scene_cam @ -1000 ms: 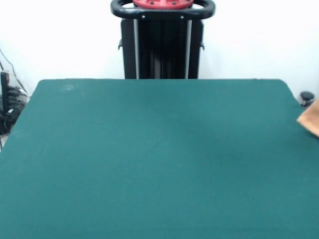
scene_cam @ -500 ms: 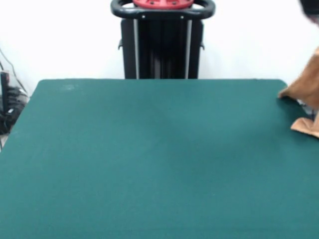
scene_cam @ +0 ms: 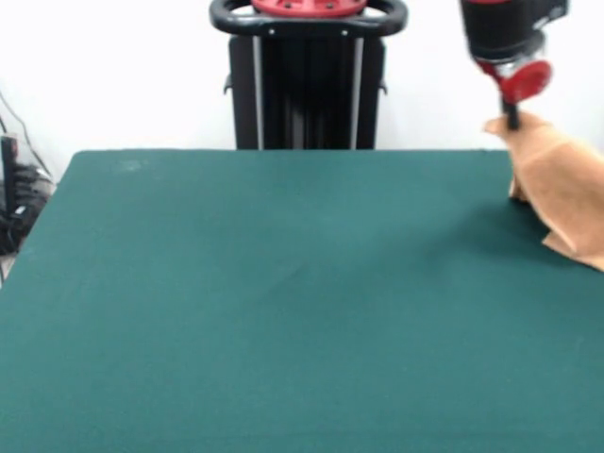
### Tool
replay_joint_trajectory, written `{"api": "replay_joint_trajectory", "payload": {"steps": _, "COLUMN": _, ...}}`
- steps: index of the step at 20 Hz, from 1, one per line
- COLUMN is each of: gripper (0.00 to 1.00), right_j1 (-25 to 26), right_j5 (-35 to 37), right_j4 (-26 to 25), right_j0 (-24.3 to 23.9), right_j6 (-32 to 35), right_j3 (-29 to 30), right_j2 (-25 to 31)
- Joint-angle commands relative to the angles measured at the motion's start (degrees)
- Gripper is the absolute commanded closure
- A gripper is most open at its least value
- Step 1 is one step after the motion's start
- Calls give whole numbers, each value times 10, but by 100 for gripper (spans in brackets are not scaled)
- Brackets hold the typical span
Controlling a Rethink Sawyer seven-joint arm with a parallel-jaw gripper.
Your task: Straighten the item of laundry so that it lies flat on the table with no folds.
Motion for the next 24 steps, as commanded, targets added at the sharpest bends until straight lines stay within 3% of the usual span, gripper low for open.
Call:
{"api": "replay_joint_trajectory", "payload": {"steps": 1, "gripper": 100, "right_j1": -1, "right_j5": 6, "right_j4": -143, "right_j0": -40, "right_j6": -100, "right_j3": -30, "right_j2": 4}}
{"api": "replay_joint_trajectory", "payload": {"steps": 12, "gripper": 100, "right_j1": 25, "right_j5": 29, "right_j4": -342, "right_j0": -168, "right_j6": -116, "right_j3": -134, "right_j2": 31}}
{"api": "replay_joint_trajectory", "payload": {"steps": 20, "gripper": 100, "right_j1": 56, "right_j5": 16, "right_j4": -435, "right_j0": -243, "right_j6": -133, "right_j3": -205, "right_j2": 66}}
{"api": "replay_joint_trajectory", "payload": {"steps": 24, "gripper": 100, "right_j1": 54, "right_j5": 48, "right_j4": -479, "right_j0": -276, "right_j6": -149, "right_j3": -234, "right_j2": 81}}
